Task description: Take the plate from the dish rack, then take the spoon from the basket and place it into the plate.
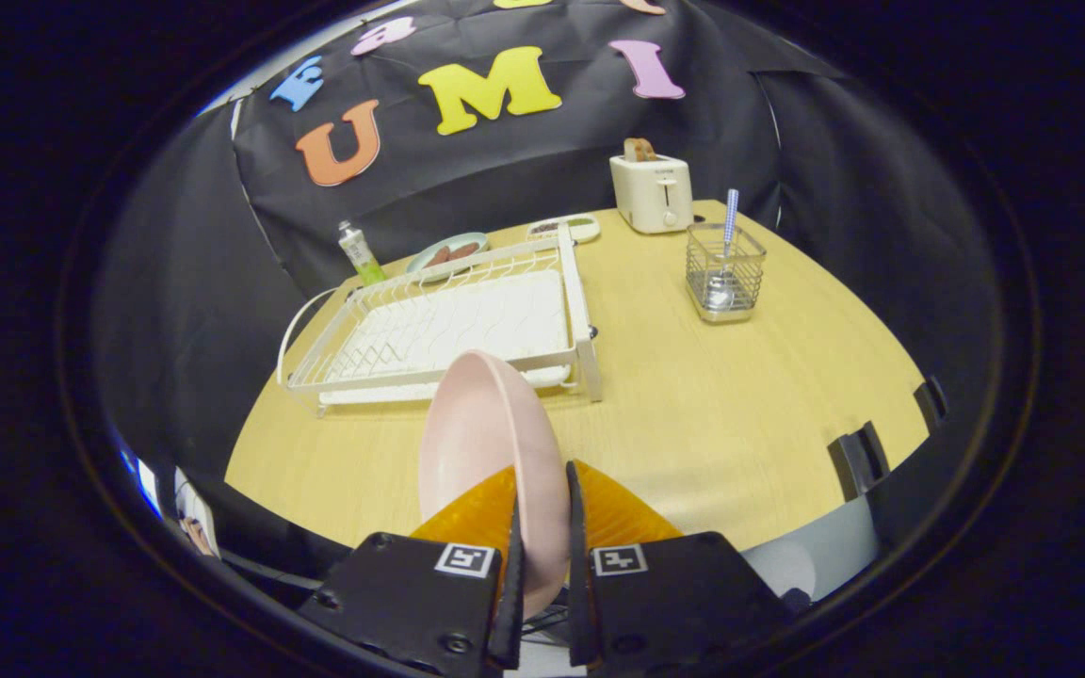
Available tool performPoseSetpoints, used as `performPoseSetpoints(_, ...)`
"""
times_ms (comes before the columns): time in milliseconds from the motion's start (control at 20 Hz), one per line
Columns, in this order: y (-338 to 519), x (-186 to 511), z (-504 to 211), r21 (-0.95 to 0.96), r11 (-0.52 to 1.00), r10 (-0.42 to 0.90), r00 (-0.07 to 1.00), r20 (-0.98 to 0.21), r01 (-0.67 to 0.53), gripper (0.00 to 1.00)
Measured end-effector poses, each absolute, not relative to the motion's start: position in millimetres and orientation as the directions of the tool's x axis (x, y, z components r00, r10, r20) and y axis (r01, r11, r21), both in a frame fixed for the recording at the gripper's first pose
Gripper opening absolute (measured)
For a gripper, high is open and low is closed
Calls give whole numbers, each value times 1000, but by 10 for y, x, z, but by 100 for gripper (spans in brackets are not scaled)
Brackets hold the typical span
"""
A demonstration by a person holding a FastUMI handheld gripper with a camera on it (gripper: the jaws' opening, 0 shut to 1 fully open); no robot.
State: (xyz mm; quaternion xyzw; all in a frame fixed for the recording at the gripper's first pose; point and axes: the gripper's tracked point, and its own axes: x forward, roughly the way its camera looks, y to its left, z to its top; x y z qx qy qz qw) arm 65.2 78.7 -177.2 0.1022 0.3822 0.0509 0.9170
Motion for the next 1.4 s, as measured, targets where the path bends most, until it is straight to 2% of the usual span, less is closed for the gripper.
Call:
performPoseSetpoints(550, 655, 792, -2033, 315, 948, 255, 680, -687, -38, 29)
performPoseSetpoints(700, 621, 803, -2111, 319, 947, 256, 680, -687, -34, 32)
performPoseSetpoints(850, 487, 835, -2209, 238, 971, 188, 695, -694, -25, 36)
performPoseSetpoints(950, 474, 867, -2180, 243, 970, 188, 716, -672, -27, 43)
performPoseSetpoints(1050, 395, 915, -2127, 208, 978, 156, 754, -638, -26, 55)
performPoseSetpoints(1100, 326, 920, -2105, 174, 984, 127, 767, -629, -20, 73)
performPoseSetpoints(1200, 210, 923, -2018, 135, 991, 83, 799, -596, -3, 88)
performPoseSetpoints(1400, -15, 882, -1748, 70, 997, -2, 858, -514, 44, 93)
